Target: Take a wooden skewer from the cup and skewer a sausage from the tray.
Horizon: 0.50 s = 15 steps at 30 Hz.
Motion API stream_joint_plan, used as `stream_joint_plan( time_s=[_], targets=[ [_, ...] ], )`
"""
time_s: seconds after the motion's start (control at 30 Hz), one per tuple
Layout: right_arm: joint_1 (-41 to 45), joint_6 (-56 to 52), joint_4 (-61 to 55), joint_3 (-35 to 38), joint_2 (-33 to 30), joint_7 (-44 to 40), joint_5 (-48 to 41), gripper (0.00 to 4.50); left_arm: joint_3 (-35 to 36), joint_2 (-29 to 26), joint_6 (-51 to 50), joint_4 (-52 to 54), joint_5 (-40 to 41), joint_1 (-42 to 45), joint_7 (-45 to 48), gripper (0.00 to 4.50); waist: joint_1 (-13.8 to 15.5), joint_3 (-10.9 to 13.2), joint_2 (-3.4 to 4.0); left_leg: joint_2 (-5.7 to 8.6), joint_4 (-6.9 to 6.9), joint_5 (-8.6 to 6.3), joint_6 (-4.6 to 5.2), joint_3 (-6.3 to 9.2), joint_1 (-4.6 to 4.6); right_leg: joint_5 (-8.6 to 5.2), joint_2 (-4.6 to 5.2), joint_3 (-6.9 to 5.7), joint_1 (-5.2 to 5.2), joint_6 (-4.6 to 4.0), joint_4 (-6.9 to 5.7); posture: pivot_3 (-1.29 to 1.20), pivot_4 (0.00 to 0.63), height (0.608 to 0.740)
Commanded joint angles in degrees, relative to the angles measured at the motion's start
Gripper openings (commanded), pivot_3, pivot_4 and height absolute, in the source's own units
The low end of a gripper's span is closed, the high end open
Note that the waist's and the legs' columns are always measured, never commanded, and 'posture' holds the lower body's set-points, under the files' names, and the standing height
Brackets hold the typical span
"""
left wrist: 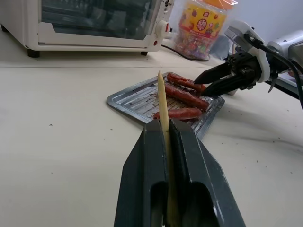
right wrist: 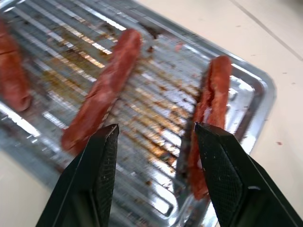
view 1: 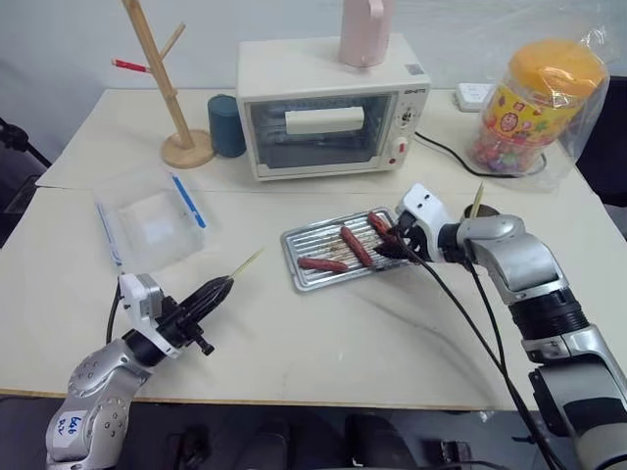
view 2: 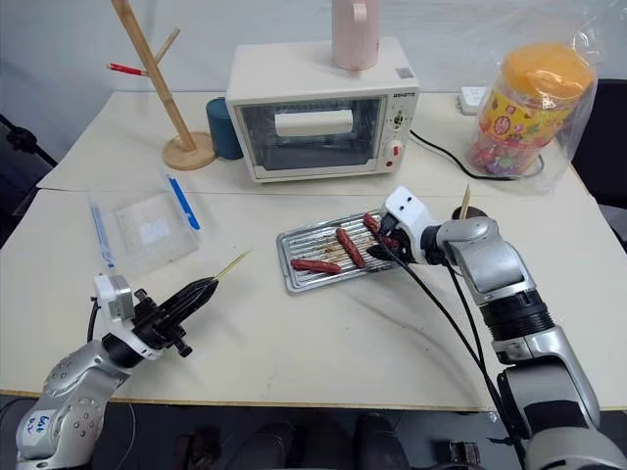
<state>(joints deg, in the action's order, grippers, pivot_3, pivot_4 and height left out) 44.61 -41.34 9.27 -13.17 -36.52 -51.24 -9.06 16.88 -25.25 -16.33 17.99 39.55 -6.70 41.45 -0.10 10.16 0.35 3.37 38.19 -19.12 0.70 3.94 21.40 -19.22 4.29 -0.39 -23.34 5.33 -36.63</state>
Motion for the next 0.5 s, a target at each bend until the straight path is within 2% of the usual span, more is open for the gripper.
stream_joint_plan(
  time_s=[0.03, 0.23, 0.5],
  targets=[
    [1.3, 1.6, -1.1, 3.2, 0.2, 1.3, -0.3, 2.58, 0.1, -0.2, 0.6, 0.9, 0.0, 0.5, 0.4, 0.0, 0.0, 0.0, 0.0, 0.0, 0.0, 0.0, 0.0, 0.0, 0.0, 0.0, 0.0, 0.0, 0.0, 0.0, 0.0, 0.0, 0.15, 0.74],
    [3.0, 3.7, 2.2, 5.1, 2.7, 5.2, 0.4, 2.58, 0.3, -0.4, 0.7, 0.6, 0.1, 0.8, 0.7, 0.0, -0.1, 0.0, 0.0, 0.0, 0.0, 0.01, -0.02, -0.03, 0.0, 0.0, -0.01, 0.02, -0.05, 0.0, -0.06, 0.0, 0.15, 0.74],
    [4.0, 7.5, 10.2, 3.7, 7.5, 7.8, 2.5, 2.58, 0.1, -0.4, 0.6, 0.2, 0.0, 1.5, 0.9, 0.0, -0.1, 0.0, -0.01, 0.01, 0.02, 0.03, -0.03, -0.03, 0.01, 0.0, -0.01, 0.02, -0.07, 0.0, -0.12, 0.0, 0.15, 0.74]
  ],
)
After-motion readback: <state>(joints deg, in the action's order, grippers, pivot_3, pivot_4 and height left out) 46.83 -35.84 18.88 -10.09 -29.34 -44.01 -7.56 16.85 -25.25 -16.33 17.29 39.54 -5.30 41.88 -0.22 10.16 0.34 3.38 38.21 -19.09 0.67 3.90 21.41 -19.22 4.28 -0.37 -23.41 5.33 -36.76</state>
